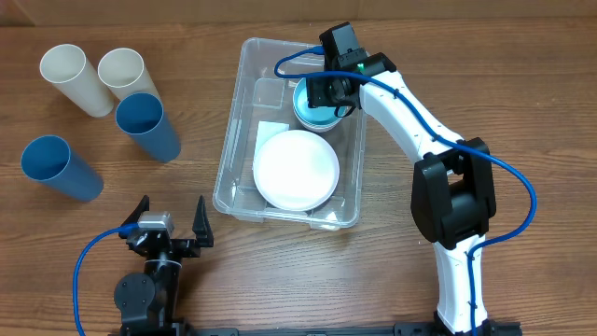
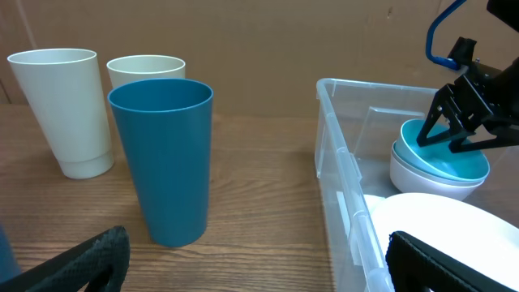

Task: Pack container
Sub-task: 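Lower the light-blue bowl into the grey bowl and release it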

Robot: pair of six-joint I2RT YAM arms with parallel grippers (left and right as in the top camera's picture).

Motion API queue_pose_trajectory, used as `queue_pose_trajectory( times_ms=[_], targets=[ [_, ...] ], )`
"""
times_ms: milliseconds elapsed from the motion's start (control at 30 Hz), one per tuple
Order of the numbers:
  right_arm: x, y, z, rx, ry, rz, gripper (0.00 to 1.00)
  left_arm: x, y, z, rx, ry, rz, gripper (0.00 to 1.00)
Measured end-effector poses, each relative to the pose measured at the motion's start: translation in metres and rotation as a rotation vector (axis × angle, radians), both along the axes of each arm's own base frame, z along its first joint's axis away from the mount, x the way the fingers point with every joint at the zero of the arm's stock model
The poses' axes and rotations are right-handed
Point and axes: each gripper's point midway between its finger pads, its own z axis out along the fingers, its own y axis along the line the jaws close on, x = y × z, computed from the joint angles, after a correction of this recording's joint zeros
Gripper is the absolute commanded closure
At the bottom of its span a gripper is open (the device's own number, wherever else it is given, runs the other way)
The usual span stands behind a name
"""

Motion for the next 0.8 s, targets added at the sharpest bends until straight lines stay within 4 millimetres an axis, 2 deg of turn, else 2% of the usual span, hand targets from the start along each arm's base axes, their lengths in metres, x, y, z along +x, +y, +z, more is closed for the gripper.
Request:
queue_pose_trajectory(
  times_ms=[133, 400, 600, 800],
  targets=[
    [0.0, 0.005, 0.005, 0.022, -0.001, 0.016, 0.34, 0.0, 0.0, 0.0, 0.0, 0.0, 0.0, 0.0],
    [0.012, 0.023, 0.037, 0.064, -0.078, 0.071, 0.34, 0.0, 0.0, 0.0, 0.0, 0.0, 0.0, 0.0],
    [0.009, 0.042, 0.041, 0.058, -0.112, 0.146, 0.34, 0.0, 0.0, 0.0, 0.0, 0.0, 0.0, 0.0],
    [0.013, 0.044, 0.045, 0.05, -0.151, 0.18, 0.34, 0.0, 0.0, 0.0, 0.0, 0.0, 0.0, 0.0]
  ],
)
